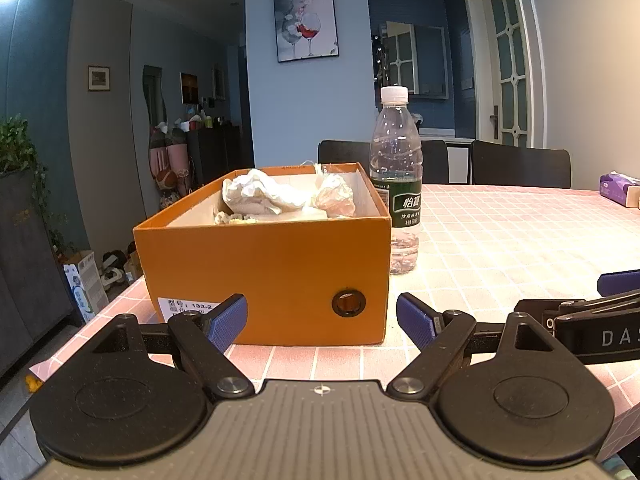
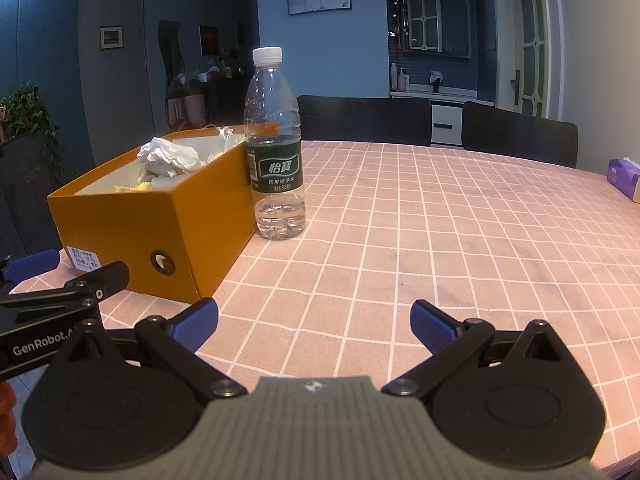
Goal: Organize soft objects
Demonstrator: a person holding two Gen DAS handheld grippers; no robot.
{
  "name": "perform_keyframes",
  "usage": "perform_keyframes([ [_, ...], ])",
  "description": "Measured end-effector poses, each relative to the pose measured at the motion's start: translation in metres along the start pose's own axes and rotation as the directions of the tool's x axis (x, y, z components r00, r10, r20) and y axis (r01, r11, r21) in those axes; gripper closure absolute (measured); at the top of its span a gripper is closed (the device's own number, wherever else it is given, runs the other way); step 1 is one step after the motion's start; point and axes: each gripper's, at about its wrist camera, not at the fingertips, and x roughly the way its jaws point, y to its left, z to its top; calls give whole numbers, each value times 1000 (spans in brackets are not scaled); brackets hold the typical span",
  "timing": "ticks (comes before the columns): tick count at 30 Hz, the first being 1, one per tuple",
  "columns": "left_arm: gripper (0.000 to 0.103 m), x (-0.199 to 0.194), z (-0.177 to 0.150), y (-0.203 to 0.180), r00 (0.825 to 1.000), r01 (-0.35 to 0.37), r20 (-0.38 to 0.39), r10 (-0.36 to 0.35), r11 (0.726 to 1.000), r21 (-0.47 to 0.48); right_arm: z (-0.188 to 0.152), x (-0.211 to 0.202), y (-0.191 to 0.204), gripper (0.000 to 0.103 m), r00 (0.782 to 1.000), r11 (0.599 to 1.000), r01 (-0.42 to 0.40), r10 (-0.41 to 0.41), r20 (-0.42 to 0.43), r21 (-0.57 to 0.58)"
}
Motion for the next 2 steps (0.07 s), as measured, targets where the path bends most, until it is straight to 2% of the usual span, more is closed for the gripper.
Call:
perform_keyframes([
  [2, 4, 2, -1, 0, 1000, 2, -4, -2, 1000, -2, 0, 1, 0, 3, 1000, 1000, 1, -1, -4, 0],
])
